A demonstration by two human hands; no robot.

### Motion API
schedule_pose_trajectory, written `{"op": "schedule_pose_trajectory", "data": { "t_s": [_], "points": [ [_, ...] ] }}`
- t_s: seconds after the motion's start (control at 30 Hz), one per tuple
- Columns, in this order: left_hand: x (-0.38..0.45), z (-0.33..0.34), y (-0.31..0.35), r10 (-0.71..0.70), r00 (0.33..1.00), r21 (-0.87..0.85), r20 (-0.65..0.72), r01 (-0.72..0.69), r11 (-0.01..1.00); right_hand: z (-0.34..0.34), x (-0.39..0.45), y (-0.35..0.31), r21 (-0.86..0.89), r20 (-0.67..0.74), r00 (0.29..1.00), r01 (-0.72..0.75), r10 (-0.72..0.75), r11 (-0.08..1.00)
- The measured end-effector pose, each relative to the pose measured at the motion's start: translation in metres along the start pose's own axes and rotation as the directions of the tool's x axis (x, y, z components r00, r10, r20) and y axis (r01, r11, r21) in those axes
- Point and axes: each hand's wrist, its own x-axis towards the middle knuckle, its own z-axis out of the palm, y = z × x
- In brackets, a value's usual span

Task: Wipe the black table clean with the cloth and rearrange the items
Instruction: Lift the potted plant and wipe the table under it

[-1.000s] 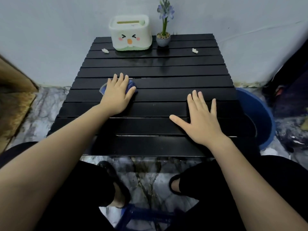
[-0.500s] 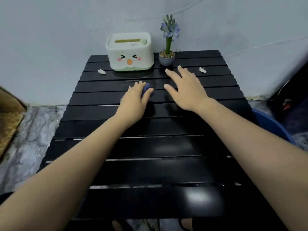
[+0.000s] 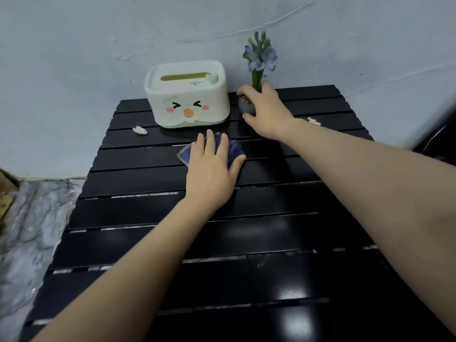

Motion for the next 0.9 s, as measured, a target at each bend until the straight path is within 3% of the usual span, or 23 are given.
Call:
{"op": "schedule_pose_trajectory", "data": {
  "t_s": [0.07,0.13,0.2,0.3,0.4,0.47,0.57,0.63,0.73,0.9],
  "points": [
    [0.002,0.000,0.007,0.068,0.995,-0.226,-0.066,-0.081,0.971,-0.005,-0.004,0.004,0.030,-0.028,0.999,0.020,-0.019,0.999],
    [0.006,-0.002,0.018,0.077,0.992,-0.475,-0.102,-0.116,0.872,-0.016,-0.009,0.013,0.020,-0.054,0.998,0.045,-0.044,0.999],
    [0.019,-0.006,0.032,0.061,0.989,-0.576,-0.136,-0.129,0.807,-0.035,-0.013,0.027,-0.009,-0.084,0.994,0.063,-0.063,0.998],
    [0.058,-0.008,0.056,0.031,0.965,-0.564,-0.262,-0.179,0.806,-0.068,-0.020,0.051,-0.066,-0.130,0.989,0.062,-0.070,0.996],
    [0.102,-0.001,0.069,0.058,0.938,-0.400,-0.343,-0.202,0.894,-0.096,-0.030,0.074,-0.090,-0.158,0.986,0.044,-0.058,0.995],
    [0.125,0.016,0.071,0.110,0.967,-0.222,-0.231,-0.163,0.961,-0.110,-0.037,0.086,-0.103,-0.178,0.982,0.043,-0.060,0.994],
    [0.140,0.043,0.076,-0.085,0.993,-0.115,0.085,0.094,0.989,-0.121,-0.043,0.100,-0.118,-0.190,0.979,0.053,-0.075,0.992],
    [0.147,0.053,0.081,-0.137,0.982,-0.083,0.131,0.148,0.985,-0.123,-0.045,0.108,-0.117,-0.187,0.979,0.057,-0.079,0.991],
    [0.156,0.054,0.087,0.010,0.997,-0.174,0.075,0.004,0.985,-0.124,-0.047,0.116,-0.112,-0.186,0.980,0.056,-0.076,0.992],
    [0.141,0.053,0.110,0.253,0.961,-0.343,0.113,-0.202,0.917,-0.129,-0.052,0.119,-0.090,-0.211,0.975,0.052,-0.070,0.995]
  ]
}}
